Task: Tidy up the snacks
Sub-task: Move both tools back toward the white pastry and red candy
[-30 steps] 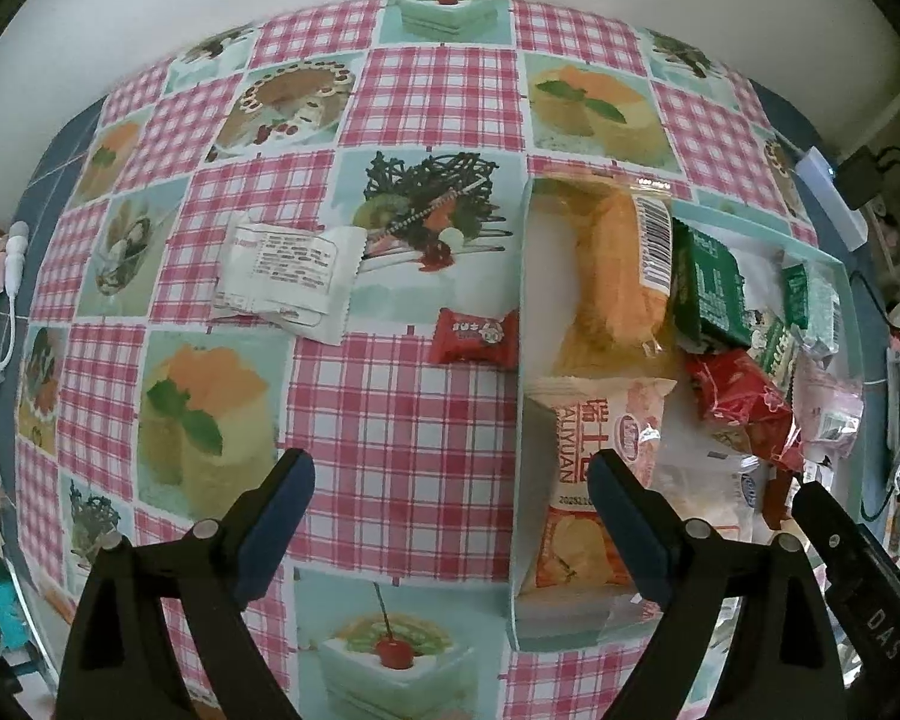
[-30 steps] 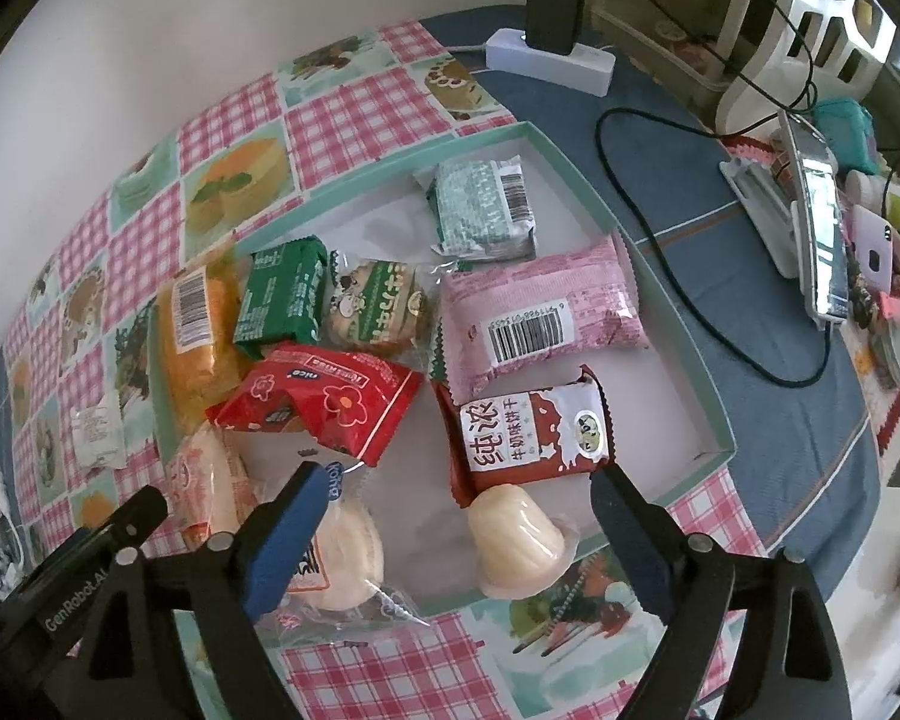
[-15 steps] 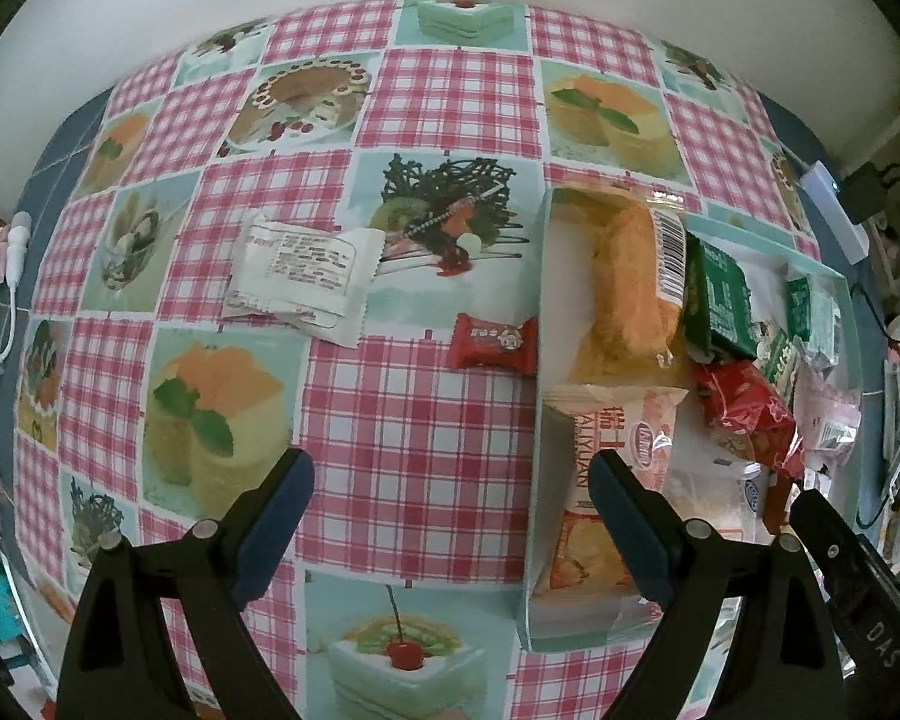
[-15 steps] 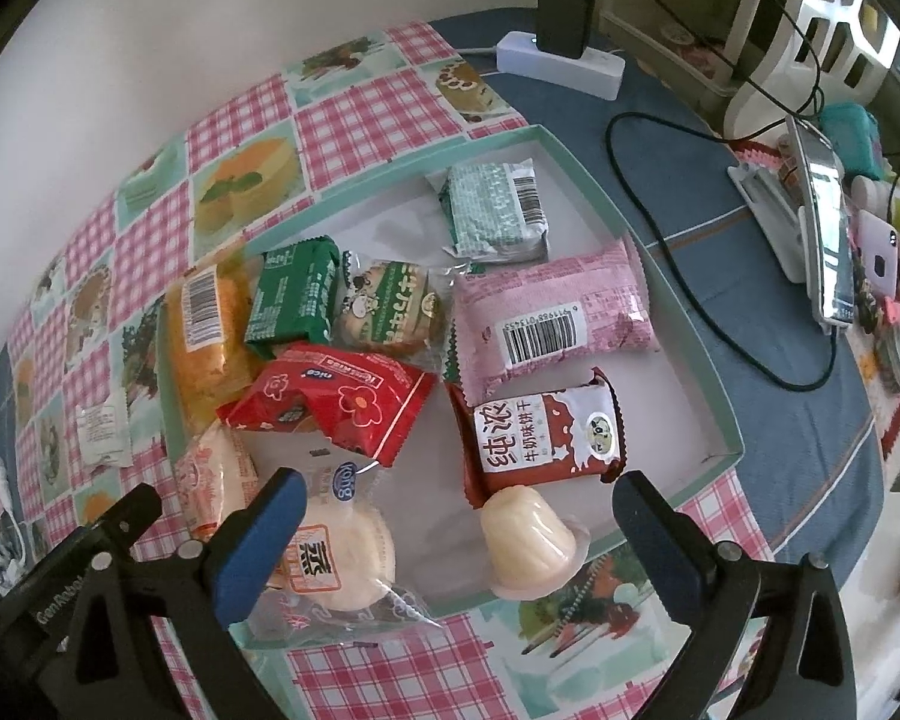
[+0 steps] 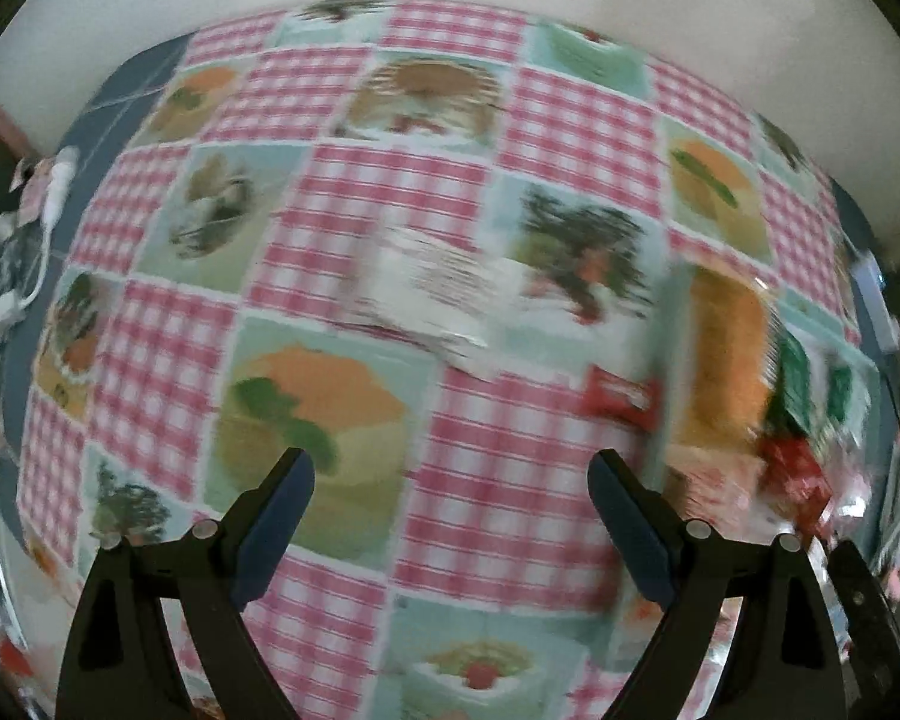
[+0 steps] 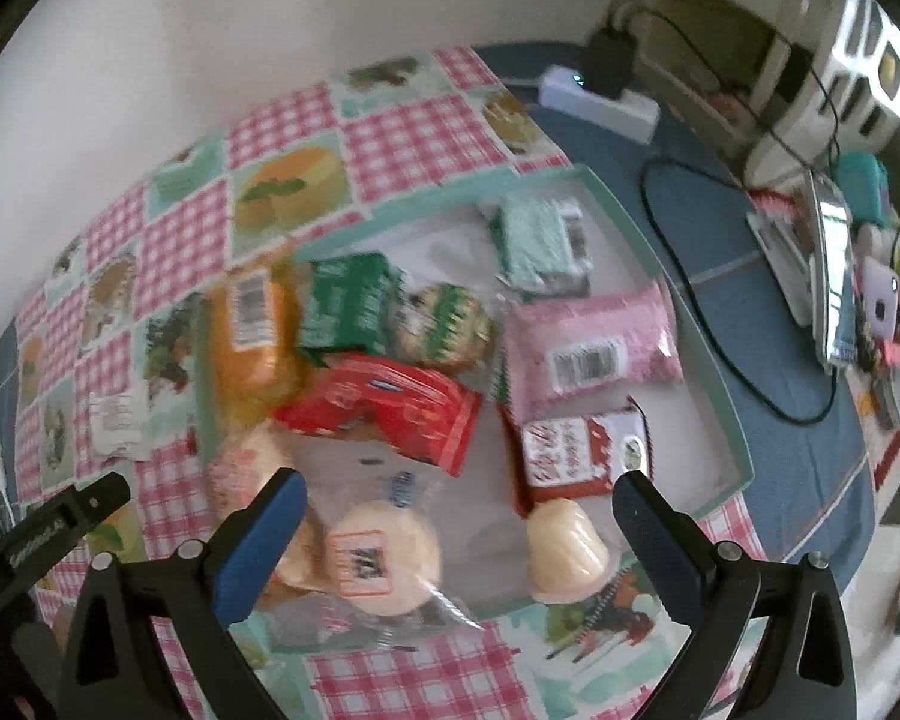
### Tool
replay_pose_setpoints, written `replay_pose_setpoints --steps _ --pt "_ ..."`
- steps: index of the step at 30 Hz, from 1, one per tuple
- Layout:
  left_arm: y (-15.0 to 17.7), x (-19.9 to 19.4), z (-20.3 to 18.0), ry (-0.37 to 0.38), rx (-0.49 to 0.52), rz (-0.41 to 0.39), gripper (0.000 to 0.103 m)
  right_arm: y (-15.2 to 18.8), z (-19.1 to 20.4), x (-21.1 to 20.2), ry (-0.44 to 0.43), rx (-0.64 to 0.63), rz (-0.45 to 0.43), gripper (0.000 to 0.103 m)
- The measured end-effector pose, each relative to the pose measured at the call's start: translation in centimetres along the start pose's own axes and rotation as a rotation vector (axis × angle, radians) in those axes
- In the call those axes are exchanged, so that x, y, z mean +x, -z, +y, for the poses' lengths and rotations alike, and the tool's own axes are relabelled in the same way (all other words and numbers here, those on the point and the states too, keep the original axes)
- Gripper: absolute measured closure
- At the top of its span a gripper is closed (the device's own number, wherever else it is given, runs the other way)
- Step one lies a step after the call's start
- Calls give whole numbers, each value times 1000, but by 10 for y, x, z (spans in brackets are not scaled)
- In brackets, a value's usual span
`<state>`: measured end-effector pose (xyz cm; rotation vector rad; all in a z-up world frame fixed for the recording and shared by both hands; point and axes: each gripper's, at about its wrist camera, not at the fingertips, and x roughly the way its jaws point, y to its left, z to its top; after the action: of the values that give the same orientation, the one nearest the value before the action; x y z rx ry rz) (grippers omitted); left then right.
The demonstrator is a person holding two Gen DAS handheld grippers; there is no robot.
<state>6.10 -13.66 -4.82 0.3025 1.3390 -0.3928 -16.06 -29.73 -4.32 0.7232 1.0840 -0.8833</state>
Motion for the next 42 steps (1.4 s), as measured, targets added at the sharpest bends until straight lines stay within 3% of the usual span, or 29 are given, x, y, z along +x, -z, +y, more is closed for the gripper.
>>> replay_pose_setpoints --steps 9,19,36,42 --pt "-3 6 66 -40 -145 2 10 4 56 -10 -69 -86 -46 0" --pt "-7 14 97 -35 -208 24 10 12 114 -3 -134 -169 -36 0" --pt "-57 55 74 39 -218 47 10 -13 151 26 -111 -209 -42 0" --pt "-70 68 43 53 -155 41 10 -22 150 40 -102 -184 -28 0"
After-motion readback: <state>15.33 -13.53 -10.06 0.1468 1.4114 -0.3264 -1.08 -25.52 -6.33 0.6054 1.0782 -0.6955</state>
